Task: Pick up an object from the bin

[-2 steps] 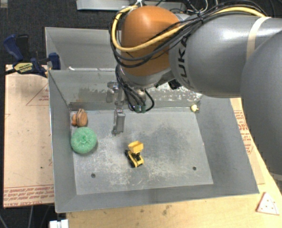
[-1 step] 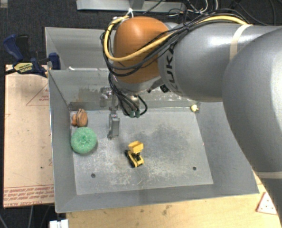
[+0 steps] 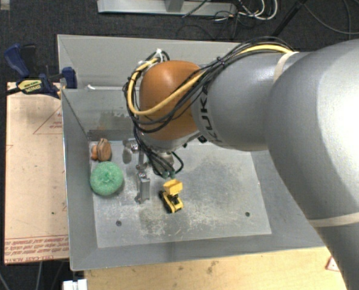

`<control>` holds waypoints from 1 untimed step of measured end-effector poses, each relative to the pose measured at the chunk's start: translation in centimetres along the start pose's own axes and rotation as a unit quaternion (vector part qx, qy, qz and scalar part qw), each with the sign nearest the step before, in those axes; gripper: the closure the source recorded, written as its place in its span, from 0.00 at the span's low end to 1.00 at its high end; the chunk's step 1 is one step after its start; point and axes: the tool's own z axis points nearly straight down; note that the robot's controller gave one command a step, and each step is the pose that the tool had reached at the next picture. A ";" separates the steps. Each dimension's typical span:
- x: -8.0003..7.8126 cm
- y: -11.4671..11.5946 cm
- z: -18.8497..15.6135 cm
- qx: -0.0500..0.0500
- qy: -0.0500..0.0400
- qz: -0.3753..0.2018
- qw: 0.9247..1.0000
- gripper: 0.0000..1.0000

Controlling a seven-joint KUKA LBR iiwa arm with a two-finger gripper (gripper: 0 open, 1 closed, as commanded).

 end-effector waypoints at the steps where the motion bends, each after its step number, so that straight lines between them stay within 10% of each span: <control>1: -1.1 2.5 3.1 0.000 0.003 -0.036 0.999 0.00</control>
Offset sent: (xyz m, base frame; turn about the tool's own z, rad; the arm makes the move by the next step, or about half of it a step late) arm 0.0235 0.0318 -0.0442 0.0336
